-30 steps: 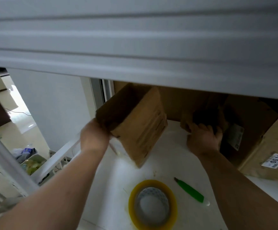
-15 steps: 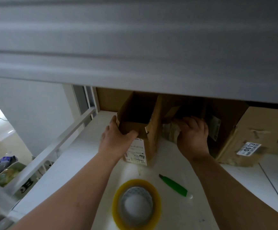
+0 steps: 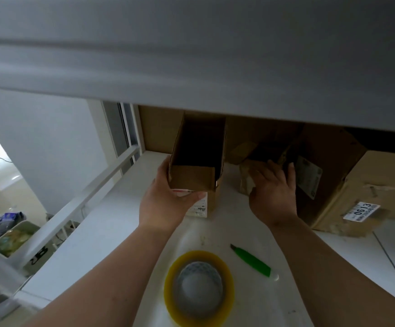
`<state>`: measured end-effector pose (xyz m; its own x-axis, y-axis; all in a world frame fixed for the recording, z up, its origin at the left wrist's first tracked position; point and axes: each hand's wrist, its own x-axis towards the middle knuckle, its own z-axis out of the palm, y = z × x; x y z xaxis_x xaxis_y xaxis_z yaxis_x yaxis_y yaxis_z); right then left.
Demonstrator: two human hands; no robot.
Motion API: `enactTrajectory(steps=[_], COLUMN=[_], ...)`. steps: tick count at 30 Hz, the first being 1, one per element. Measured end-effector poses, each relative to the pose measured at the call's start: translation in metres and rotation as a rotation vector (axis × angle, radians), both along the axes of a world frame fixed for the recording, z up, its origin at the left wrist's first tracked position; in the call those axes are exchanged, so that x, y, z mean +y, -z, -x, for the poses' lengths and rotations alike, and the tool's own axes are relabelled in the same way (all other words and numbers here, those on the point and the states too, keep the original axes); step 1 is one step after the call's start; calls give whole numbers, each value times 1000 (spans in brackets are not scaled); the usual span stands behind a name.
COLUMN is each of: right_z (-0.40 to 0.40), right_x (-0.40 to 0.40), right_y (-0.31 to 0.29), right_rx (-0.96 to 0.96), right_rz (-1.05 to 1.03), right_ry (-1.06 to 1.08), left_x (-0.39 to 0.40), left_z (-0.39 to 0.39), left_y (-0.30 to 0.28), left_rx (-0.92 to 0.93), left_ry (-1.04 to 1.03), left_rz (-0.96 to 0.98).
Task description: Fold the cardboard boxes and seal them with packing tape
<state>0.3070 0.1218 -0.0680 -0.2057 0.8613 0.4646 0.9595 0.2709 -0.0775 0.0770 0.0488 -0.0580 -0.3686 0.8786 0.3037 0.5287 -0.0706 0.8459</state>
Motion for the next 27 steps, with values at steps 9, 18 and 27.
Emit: enactTrajectory(steps=[9,18,27], right_z=[-2,-2,1], right_x=[-9,-41,-77], right_y=[-4,7,-50], right_rx=[80,396,613], right_rz=[-7,129,97], right_ry=[-45,93,52], left_x=[9,5,-9], left_z=[6,12,23], left_y=[-4,10,0], left_rx=[-244,-472,-378], left_ry=[152,243,236], left_rz=[99,151,115])
